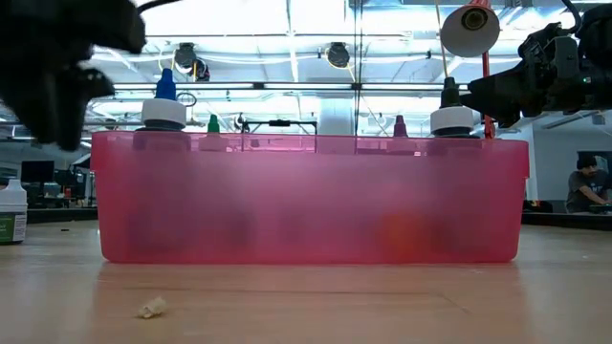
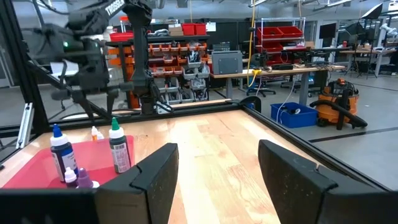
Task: Pick & Place food coloring
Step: Put the small purple food coloring bottle into the pink bin
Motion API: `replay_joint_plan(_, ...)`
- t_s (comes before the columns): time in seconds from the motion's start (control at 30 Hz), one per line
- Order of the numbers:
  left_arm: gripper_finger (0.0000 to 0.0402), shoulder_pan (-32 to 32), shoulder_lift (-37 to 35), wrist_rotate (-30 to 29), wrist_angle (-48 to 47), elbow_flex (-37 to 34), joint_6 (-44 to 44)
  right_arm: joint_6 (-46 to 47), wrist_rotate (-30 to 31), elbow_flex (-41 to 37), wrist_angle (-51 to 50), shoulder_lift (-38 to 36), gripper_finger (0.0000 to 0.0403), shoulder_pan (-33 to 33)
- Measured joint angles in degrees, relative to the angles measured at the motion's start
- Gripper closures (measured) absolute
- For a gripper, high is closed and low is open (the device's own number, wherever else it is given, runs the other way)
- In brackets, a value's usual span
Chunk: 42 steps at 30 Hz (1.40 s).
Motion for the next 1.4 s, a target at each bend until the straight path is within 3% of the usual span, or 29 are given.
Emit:
replay_joint_plan(0.43, 0.0231, -2.10, 0.04, 2.00, 9.92, -5.43, 2.16, -0.01, 0.00, -0.02, -0.02, 0.00, 0.0193, 0.01)
replay_joint_plan(1.0, 0.0231, -2.00, 9.54, 4.78, 10.53, -5.52, 3.91, -0.02, 0.00, -0.02, 0.17, 0.00, 0.0193, 0.02)
replay_joint_plan(1.4, 0.0231, -1.99, 10.13, 4.69, 9.95, -5.52, 3.82, 0.00, 0.00, -0.02, 0.15, 0.00, 0.0193, 0.01)
